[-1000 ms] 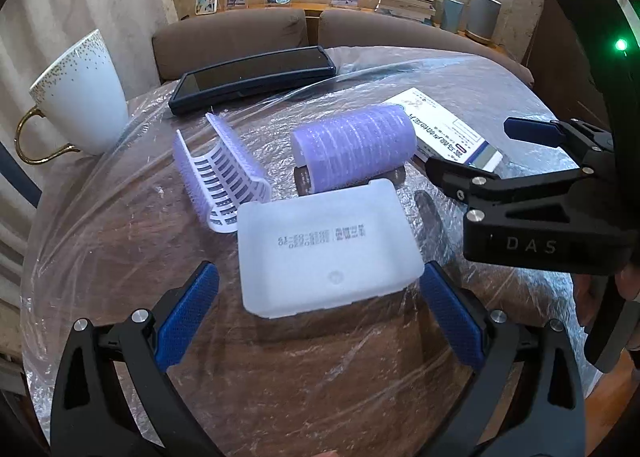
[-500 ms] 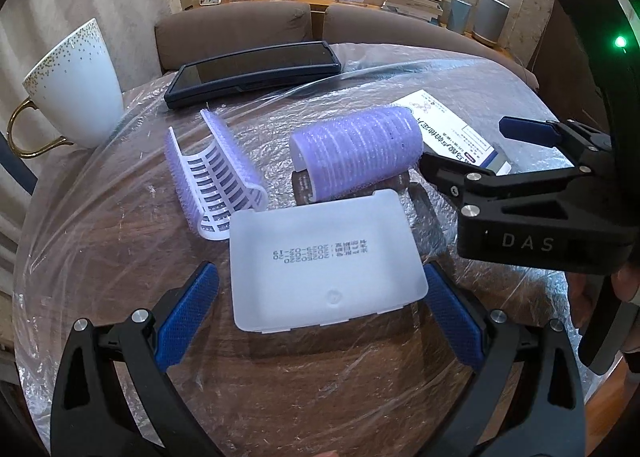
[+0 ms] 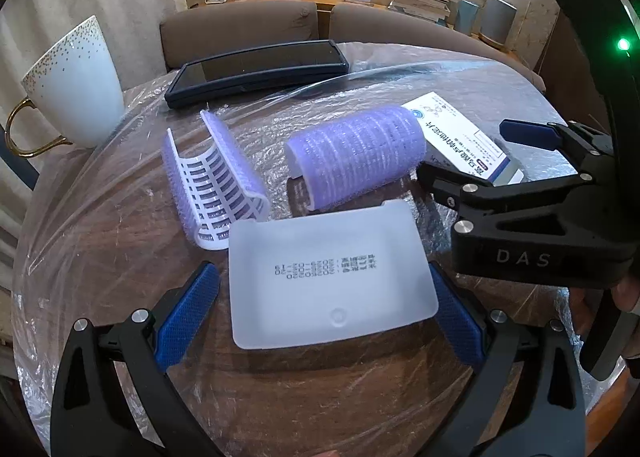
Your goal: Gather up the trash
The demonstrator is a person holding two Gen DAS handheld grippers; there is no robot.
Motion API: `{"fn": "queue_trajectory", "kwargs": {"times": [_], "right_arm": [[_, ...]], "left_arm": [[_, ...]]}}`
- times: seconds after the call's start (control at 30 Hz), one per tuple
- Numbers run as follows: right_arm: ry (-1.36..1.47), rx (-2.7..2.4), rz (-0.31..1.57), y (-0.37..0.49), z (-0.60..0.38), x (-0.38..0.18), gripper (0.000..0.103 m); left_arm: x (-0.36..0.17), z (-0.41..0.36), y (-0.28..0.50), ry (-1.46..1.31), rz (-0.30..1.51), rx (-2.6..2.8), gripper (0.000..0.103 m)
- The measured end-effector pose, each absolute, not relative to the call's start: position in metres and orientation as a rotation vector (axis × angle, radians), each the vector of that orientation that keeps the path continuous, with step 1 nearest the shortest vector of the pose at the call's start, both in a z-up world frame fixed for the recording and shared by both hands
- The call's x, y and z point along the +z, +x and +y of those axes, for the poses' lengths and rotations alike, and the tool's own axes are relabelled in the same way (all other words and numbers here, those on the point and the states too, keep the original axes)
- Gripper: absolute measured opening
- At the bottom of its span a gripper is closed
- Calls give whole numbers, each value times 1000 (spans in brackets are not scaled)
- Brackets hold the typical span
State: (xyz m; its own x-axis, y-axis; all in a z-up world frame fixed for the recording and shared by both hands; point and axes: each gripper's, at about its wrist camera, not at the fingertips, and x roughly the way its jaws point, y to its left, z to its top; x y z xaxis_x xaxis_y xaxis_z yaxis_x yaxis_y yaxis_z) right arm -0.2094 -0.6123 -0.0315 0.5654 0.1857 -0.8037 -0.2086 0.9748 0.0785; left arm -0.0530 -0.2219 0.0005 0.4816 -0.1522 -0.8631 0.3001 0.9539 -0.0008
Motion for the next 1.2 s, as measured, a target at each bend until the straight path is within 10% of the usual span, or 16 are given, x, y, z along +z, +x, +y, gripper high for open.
{"fn": "queue_trajectory", "kwargs": {"times": [0.17, 0.43, 0.9, 1.0, 1.2], "right_arm": [[-33, 260, 934, -210, -608, -31, 96], [-10, 309, 925, -219, -606, -25, 51], [6, 369, 922, -275, -606, -9, 51], [-13, 335, 898, -288, -608, -3, 80], [-17, 325, 899, -290, -609, -2, 85]], "left_arm": [[1, -221, -52, 151, 1020, -275, 101], [4, -222, -65, 172, 987, -329, 87], [22, -206, -92, 173, 987, -379, 84], [23, -199, -98, 197, 976, -359, 84], [19, -192, -101, 207, 988, -353, 86]]}}
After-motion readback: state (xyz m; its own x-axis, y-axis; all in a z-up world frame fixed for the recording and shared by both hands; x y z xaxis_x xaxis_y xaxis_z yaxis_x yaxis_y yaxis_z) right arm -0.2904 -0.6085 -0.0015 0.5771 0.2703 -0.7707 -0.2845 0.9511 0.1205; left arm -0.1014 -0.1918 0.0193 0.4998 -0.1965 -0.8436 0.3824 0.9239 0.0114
